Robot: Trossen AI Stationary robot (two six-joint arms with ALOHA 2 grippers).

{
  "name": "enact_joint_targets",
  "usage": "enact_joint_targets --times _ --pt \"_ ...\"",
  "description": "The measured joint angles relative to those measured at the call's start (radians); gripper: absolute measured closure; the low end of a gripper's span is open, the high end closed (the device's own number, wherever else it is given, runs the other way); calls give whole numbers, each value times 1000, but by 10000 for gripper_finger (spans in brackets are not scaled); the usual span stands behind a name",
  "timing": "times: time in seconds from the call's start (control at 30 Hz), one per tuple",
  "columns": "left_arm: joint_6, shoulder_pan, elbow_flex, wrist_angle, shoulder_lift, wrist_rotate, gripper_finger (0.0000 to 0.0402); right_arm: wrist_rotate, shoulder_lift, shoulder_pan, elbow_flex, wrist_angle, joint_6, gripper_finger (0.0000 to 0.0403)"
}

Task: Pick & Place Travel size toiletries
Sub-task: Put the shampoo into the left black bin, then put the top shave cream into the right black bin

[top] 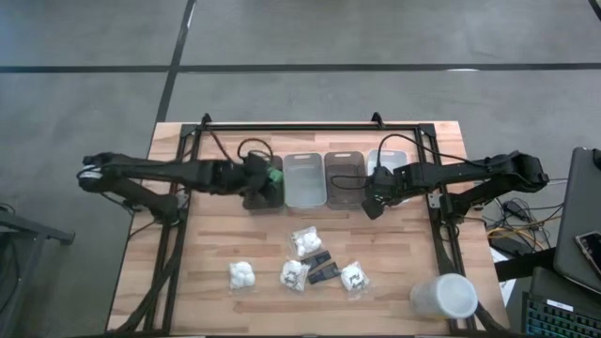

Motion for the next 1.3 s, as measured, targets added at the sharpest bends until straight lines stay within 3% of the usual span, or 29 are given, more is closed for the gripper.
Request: enact_joint_targets --times 0.2,0.43,0.87,1.07,1.2,1.3 --pt "-14 129 -18 -4 32 15 280 0 0 0 0 1 19 62" --pt "-31 224 -122 7 70 111 275 0 0 0 -2 1 52 75" --pt "-199 232 -254 229 84 99 202 0 0 0 -3 3 79 120" --pt "-156 232 -261 224 79 102 184 -1 0 0 -3 3 98 138" --pt "-121 229 -248 224 56 177 183 -1 0 0 -3 3 109 150" --pt "-8 212 -232 241 21 250 184 -1 0 0 -3 3 111 159"
